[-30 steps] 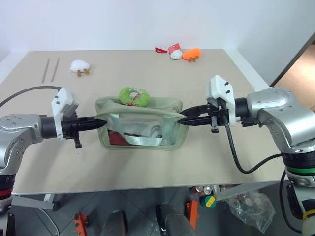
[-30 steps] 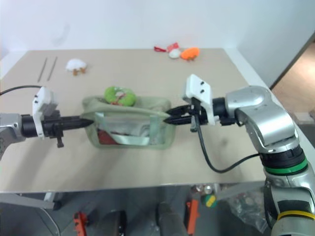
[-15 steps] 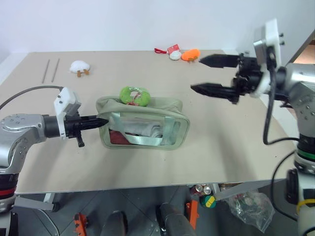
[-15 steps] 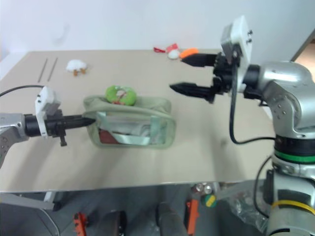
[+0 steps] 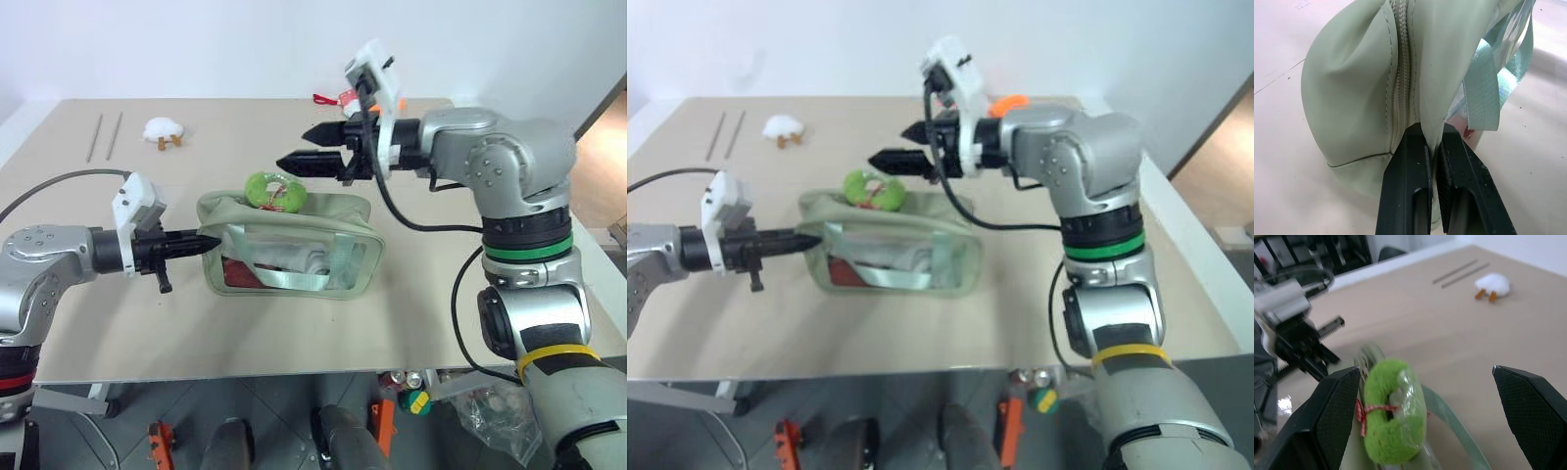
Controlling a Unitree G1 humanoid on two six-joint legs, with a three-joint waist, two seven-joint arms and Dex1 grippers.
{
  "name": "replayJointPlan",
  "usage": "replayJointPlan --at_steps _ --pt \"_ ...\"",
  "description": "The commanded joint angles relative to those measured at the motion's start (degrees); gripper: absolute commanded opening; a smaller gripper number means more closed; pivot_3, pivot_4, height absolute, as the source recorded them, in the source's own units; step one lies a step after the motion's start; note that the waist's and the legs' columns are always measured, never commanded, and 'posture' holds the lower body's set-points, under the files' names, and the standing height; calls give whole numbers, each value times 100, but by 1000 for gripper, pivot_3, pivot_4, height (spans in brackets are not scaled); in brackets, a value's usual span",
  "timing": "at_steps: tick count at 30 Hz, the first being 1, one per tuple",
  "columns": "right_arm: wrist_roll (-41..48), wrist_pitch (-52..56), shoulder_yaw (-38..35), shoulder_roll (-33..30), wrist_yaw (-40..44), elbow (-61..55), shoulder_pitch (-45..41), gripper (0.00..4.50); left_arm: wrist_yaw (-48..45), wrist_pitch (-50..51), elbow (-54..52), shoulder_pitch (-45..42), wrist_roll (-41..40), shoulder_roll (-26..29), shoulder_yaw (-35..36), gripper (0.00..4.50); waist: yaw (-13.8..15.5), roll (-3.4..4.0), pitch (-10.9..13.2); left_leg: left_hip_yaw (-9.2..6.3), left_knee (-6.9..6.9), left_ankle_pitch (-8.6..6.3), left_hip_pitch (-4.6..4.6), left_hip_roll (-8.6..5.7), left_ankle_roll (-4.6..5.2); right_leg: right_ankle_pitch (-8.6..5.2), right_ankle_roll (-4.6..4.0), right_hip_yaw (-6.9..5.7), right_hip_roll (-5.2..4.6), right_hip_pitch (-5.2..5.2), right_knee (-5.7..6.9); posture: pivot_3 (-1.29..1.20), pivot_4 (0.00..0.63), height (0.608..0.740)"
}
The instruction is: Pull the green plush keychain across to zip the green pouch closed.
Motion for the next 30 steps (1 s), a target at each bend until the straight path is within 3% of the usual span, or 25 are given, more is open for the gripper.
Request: replayJointPlan --at_steps 1,9,12,22,23,30 --pt "-116 -174 116 5 107 -321 23 4472 -10 -35 -118 -63 -44 -32 -39 0 -1 0 0 0 0 0 0 0 0 0 0 0 0 -1 0 0 150 740" --pt "-306 -288 308 37 189 -351 196 4472 -8 -88 -92 -60 -30 -82 -34 0 -2 0 0 -2 4 0 0 0 0 3 2 -1 0 1 1 0 150 740" --pt "-332 -308 299 50 224 -340 218 3710 -1 -88 -87 -67 -31 -101 -30 0 -1 0 0 -2 4 0 0 0 0 3 2 -1 0 1 1 0 150 740" --pt "-383 -553 287 -17 450 -422 323 201 35 -111 -100 -31 -18 -136 -5 0 -1 0 0 -2 4 0 0 -1 0 3 2 -1 0 1 1 0 150 740" --pt "-391 -563 285 -18 462 -420 326 21 40 -112 -100 -28 -18 -143 -3 0 -1 0 0 -3 4 0 0 -1 0 3 2 -2 0 2 1 0 150 740" --pt "-545 -702 231 -105 508 -290 301 21 86 -96 -105 -27 -18 -180 8 0 -1 0 0 -3 4 0 0 -1 0 3 2 -1 0 1 0 0 150 740"
